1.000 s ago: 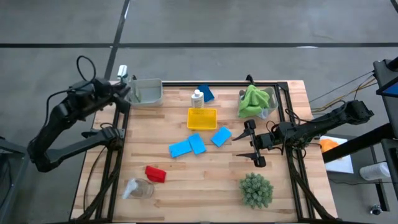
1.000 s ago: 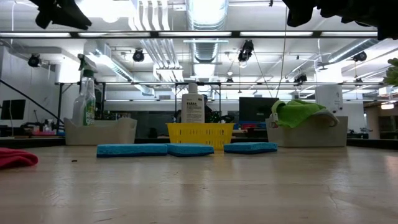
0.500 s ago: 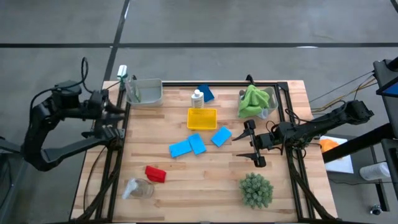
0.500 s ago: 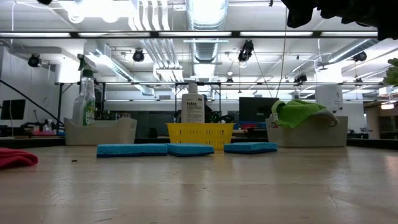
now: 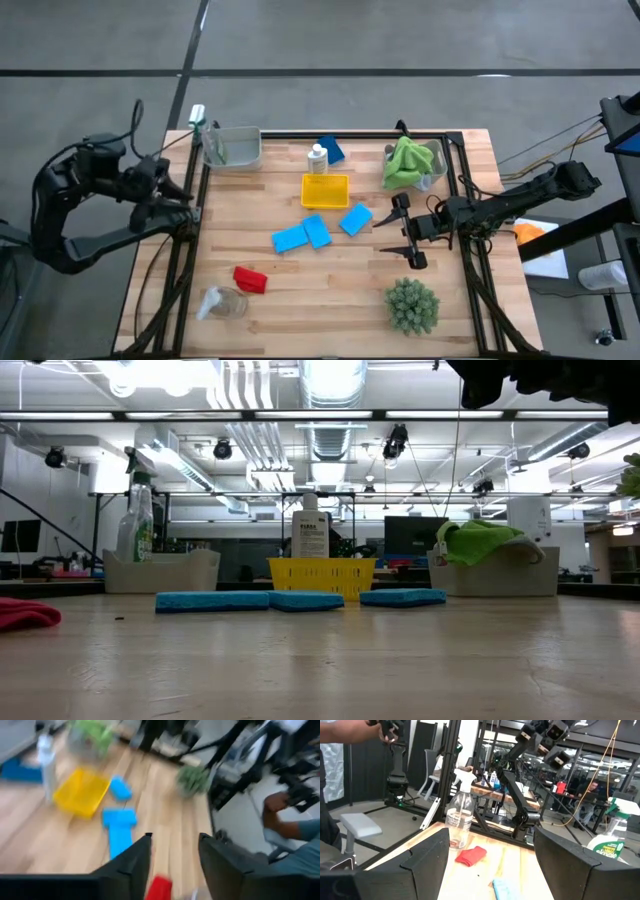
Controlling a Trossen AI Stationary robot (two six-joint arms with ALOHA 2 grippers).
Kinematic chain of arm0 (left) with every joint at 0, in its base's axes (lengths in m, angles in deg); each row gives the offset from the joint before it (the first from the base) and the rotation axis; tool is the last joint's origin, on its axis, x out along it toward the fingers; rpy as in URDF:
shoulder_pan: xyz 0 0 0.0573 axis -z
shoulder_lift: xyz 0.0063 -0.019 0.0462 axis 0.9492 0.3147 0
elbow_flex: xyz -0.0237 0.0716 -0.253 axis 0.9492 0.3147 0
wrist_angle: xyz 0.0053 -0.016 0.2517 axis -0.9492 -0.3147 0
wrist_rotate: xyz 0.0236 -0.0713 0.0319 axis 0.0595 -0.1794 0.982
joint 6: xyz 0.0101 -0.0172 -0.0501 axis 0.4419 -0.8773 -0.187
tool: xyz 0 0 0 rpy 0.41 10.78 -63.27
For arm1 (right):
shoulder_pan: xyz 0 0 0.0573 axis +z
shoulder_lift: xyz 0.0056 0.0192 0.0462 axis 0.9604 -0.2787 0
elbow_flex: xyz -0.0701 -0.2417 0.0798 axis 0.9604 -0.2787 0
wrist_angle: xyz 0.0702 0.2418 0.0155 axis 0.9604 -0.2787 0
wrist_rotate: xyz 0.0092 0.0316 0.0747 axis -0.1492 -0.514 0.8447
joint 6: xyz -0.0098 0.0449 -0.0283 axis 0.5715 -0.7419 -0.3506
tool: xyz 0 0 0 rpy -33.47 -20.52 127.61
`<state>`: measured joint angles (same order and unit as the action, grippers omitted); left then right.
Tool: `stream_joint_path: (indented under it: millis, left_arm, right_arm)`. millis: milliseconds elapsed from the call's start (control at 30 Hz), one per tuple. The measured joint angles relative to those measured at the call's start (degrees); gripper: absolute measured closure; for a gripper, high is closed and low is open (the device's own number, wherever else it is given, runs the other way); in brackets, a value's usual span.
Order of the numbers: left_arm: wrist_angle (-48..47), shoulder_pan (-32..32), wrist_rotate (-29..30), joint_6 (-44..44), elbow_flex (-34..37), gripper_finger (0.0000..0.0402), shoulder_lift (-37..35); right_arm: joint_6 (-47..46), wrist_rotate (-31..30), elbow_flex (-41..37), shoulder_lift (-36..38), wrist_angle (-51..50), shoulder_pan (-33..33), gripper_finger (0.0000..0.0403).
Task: Pick & Place Kitchen Items
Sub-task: Put the transparent spray bottle into the left gray bin
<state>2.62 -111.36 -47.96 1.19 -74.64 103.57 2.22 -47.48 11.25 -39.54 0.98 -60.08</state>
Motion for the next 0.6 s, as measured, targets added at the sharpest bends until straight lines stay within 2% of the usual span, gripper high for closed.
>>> stream_joint_path:
  millis: [167, 300, 433, 600]
  left_arm:
    - [-5.6, 0.0, 0.7, 0.0, 0.1, 0.0156, 0.1]
    - [-4.5, 0.0, 0.4, -0.5, 0.1, 0.0111, 0.1]
    - [1.1, 0.0, 0.4, 1.5, -2.8, 0.0099, 2.8]
    - [12.4, 0.0, 5.7, 5.7, -8.0, 0.0098, 9.7]
  right_arm:
    - [-0.5, 0.0, 0.0, 0.0, 0.0, 0.0, 0.0119]
    - [-0.5, -0.2, 0.0, 0.0, -0.1, 0.0, 0.0119]
    - [-0.5, -0.3, 0.0, 0.0, 0.0, 0.0, 0.0119]
    - [-0.9, -0.5, 0.0, 0.0, 0.0, -0.1, 0.0119]
